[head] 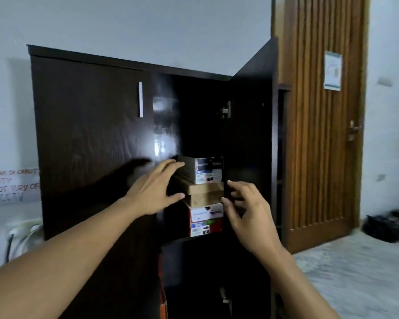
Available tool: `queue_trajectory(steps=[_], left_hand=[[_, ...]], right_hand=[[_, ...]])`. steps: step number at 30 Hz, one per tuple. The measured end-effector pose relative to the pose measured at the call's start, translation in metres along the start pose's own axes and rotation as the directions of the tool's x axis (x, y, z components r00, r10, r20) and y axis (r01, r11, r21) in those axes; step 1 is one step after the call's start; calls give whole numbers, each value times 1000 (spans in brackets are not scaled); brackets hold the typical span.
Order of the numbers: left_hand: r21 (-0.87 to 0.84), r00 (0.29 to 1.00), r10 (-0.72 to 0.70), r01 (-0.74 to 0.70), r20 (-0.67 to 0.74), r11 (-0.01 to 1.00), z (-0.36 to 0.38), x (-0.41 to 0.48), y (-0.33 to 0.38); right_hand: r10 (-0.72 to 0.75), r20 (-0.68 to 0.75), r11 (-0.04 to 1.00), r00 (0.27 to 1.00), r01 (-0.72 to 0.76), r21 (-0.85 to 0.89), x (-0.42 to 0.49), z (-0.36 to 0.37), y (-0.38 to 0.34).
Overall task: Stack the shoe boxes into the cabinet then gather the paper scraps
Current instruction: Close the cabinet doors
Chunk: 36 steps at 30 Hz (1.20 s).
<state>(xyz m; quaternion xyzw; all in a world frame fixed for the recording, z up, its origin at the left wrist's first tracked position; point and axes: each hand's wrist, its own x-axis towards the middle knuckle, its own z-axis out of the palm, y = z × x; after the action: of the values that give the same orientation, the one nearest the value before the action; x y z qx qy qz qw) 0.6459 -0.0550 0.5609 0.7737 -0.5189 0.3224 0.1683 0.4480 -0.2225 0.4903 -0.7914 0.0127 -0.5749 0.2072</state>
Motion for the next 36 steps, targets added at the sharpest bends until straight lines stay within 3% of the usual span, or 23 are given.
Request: queue_trajectory(steps=[2, 5, 10, 12, 15, 21, 25, 30, 36], left_hand=[[-17, 991, 115, -116, -62, 993, -9, 21, 54], [3, 965, 254, -255, -66, 967, -11, 46, 117], [163, 927, 372, -358, -58, 919, 4, 70, 176], [200, 928, 368, -351, -54, 915, 6, 78, 186], [264, 933, 360, -342, -24, 902, 9, 86, 185], [353, 939, 333, -282, -90, 892, 6, 72, 134], [374, 954, 254, -180, -159, 910, 5, 53, 86], [338, 982, 88, -27, -166, 941, 11, 30, 18], [301, 986, -125, 153, -111, 941, 33, 30, -34]], right_hand=[[16, -95, 999, 995, -19, -34, -6, -35, 4], [168, -140, 985, 976, -172, -17, -11, -70, 32], [401, 83, 908, 912, -408, 93, -9, -92, 70], [412, 152, 887, 899, -433, 159, -6, -92, 74], [414, 139, 875, 900, -435, 212, -4, -86, 82], [363, 217, 825, 906, -421, 377, 1, -47, 73], [306, 267, 832, 914, -393, 392, 14, 9, 57], [199, 284, 959, 938, -246, 140, 24, 93, 50], [272, 380, 960, 884, -274, -50, 11, 174, 57]])
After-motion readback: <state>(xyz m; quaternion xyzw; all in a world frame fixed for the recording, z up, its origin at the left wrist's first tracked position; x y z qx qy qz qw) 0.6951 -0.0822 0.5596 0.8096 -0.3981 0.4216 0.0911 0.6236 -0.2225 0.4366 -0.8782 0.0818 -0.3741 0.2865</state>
